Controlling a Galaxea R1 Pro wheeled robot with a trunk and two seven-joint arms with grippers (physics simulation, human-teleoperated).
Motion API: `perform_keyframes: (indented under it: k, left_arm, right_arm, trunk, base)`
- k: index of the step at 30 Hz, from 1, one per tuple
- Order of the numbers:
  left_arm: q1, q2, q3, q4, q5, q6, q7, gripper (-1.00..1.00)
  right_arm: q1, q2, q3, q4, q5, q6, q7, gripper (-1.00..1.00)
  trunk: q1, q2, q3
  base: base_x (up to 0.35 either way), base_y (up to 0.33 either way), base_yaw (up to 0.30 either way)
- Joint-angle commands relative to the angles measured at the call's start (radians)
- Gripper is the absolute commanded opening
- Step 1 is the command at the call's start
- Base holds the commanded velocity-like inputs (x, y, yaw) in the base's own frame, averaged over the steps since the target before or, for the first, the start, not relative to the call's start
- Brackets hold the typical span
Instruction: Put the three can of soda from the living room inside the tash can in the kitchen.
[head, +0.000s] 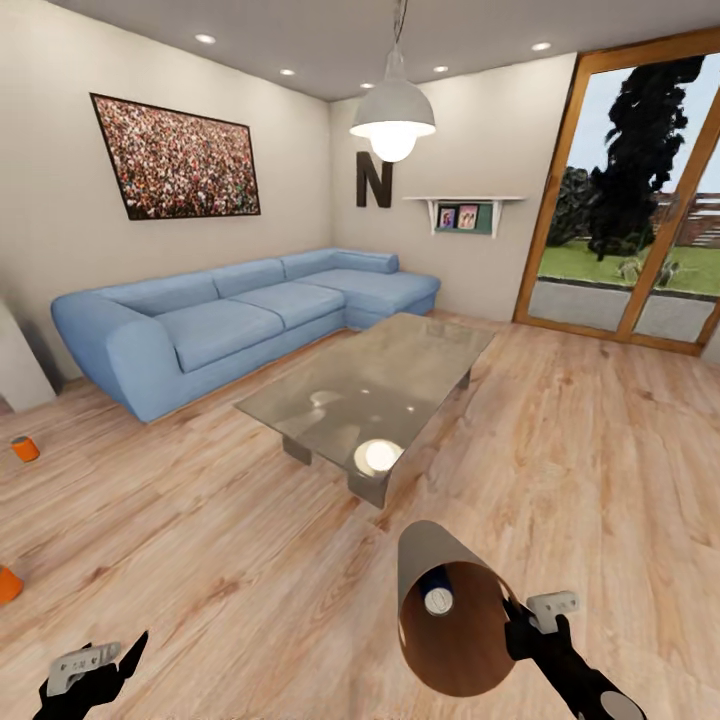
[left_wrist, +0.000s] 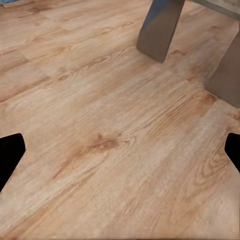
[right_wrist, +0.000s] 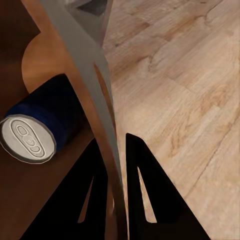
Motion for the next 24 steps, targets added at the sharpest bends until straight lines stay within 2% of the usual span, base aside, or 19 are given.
perform_keyframes:
  k: [1, 7, 14, 24]
  left_arm:
    - [0.0, 0.0, 0.0, 0.0, 0.0, 0.0, 0.0, 1.0]
    - [0.0, 0.0, 0.0, 0.0, 0.0, 0.0, 0.0, 1.0]
    - [0.0, 0.0, 0.0, 0.0, 0.0, -0.004, 0.0, 1.0]
    - [0.0, -0.001, 0.0, -0.001, 0.0, -0.021, -0.001, 1.0]
  right_arm:
    - [0.0, 0.0, 0.0, -0.002, -0.011, 0.001, 0.007, -1.0]
    - [0.0, 0.001, 0.002, -0.001, -0.009, 0.001, 0.007, -1.0]
    - [0.0, 0.002, 0.003, -0.001, -0.007, 0.001, 0.007, -1.0]
    - [0.0, 0.003, 0.02, -0.006, -0.004, 0.002, 0.007, -1.0]
  trunk:
    - [0.0, 0.0, -0.001]
    - [0.0, 0.0, -0.008]
    - [0.0, 0.0, -0.016]
    - [0.0, 0.0, -0.028]
  base:
    - [-0.027, 0.275, 0.148]
    - [-0.011, 0.189, 0.151]
    - [0.038, 0.084, 0.153]
    - [0.233, 0.074, 0.156]
